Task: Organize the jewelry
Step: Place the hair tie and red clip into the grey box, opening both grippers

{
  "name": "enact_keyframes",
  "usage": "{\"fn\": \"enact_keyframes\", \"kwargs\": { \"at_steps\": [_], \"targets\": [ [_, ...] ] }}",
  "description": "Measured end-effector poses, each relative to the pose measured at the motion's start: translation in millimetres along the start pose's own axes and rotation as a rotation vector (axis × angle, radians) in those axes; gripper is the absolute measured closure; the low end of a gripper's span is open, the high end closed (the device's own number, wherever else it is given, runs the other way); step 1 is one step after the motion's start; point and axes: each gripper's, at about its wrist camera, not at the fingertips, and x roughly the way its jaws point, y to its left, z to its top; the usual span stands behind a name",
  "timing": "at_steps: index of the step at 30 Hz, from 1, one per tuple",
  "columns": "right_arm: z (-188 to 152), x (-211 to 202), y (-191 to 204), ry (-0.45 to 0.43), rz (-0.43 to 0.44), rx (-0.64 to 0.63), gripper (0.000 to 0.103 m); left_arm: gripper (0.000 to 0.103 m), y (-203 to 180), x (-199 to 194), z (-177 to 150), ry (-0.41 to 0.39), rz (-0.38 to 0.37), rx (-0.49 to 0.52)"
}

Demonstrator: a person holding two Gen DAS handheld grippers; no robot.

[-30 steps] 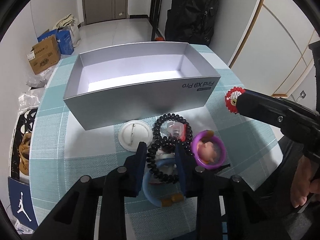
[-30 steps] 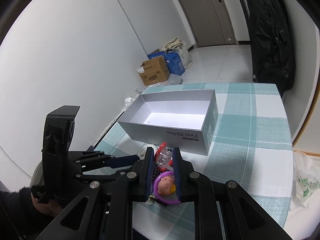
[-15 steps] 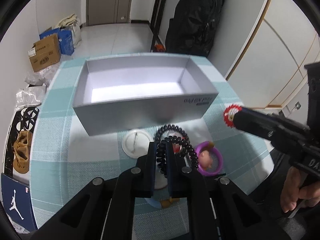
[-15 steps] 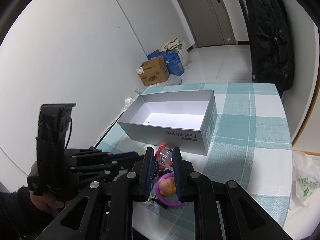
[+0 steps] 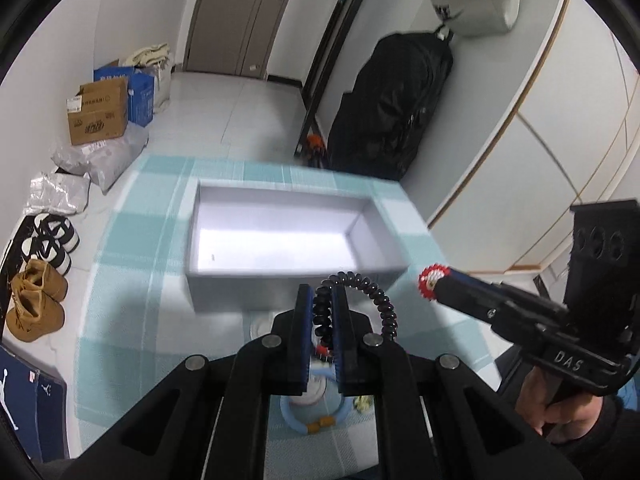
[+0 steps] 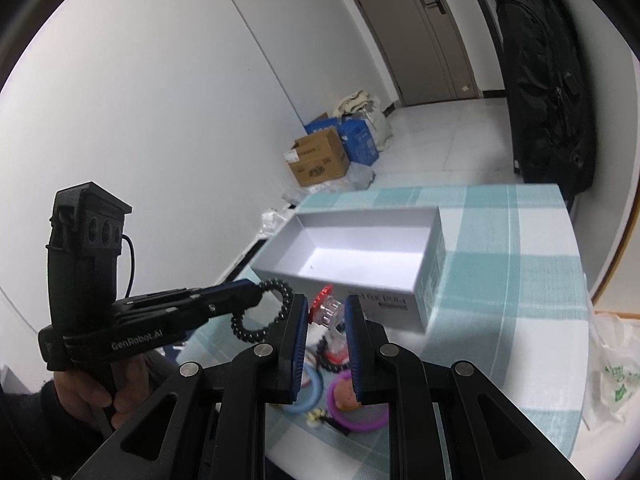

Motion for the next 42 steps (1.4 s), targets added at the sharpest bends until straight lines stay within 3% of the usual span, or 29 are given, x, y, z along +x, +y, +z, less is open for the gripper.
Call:
{"fn": "enact_keyframes", "kwargs": {
  "at_steps": [7, 13, 30, 32, 34, 36, 38, 42],
  "targets": [
    [31, 6, -6, -0.012, 0.027, 0.015, 0.085, 0.098, 10, 8, 31, -0.033, 0.004, -0.031],
    [57, 37, -18, 0.019, 0.048, 0.019, 0.085, 0.098, 25, 37, 47, 0.01, 0.006, -0.05],
    [60, 98, -53, 0.14, 0.1, 0.104, 0.083, 0.096, 40, 80, 54, 0.122, -0.019, -0.092],
    [60, 98, -51, 0.139, 0.082, 0.088, 0.079, 0.09, 40, 83, 55, 0.144, -0.021, -0.095],
    [59, 95, -51, 0.13, 0.069, 0.075, 0.061, 0.074, 41, 84, 55, 0.156, -0.024, -0.099],
    [59, 88, -52, 0.103, 0.062, 0.074, 0.058, 0.057, 41, 80, 54, 0.132, -0.032, -0.106],
    [61, 81, -54, 0.078, 0.063, 0.076, 0.055, 0.056, 41, 75, 54, 0.112, -0.031, -0.105],
    [65, 66, -54, 0.023, 0.043, 0.071, 0.037, 0.055, 38, 70, 53, 0.087, -0.017, -0.095]
  ]
}}
